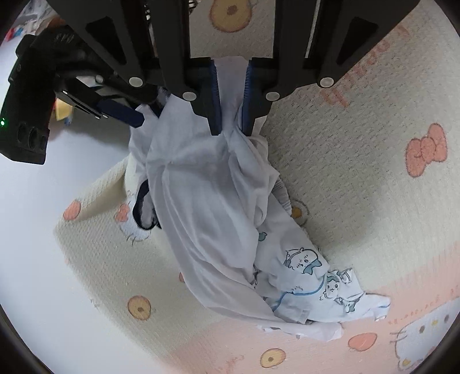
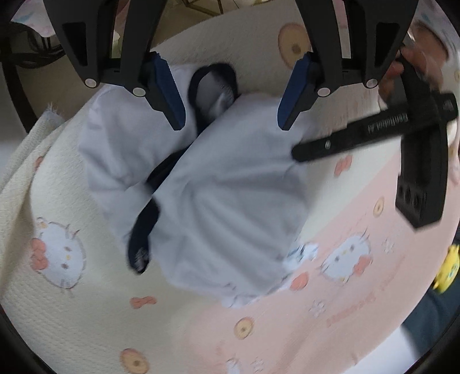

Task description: Fold clothes

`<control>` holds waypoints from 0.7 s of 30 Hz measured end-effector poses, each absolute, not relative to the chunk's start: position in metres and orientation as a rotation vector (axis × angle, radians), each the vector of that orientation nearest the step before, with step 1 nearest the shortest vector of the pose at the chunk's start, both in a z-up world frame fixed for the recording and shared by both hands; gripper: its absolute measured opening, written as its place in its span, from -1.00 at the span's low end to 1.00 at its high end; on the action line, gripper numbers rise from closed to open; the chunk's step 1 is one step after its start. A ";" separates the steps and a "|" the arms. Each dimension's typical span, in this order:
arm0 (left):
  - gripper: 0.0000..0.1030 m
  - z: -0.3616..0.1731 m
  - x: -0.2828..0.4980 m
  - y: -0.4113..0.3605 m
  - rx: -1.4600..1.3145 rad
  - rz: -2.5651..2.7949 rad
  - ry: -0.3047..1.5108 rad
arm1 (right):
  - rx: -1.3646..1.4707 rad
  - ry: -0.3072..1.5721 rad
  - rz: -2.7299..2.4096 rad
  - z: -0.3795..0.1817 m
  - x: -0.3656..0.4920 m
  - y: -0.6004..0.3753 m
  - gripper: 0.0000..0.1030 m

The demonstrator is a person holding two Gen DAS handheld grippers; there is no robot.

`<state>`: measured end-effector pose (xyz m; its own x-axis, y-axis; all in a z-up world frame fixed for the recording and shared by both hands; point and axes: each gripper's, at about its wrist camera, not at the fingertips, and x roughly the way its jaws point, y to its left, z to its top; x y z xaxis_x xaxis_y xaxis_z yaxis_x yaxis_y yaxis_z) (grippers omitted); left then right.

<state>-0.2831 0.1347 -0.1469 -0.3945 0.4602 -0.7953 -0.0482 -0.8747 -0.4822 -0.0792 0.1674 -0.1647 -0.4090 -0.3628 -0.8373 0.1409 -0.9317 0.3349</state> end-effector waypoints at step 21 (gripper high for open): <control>-0.54 -0.156 -0.228 0.047 -1.533 2.345 -0.370 | 1.421 0.141 -2.343 -0.197 -0.060 0.107 0.17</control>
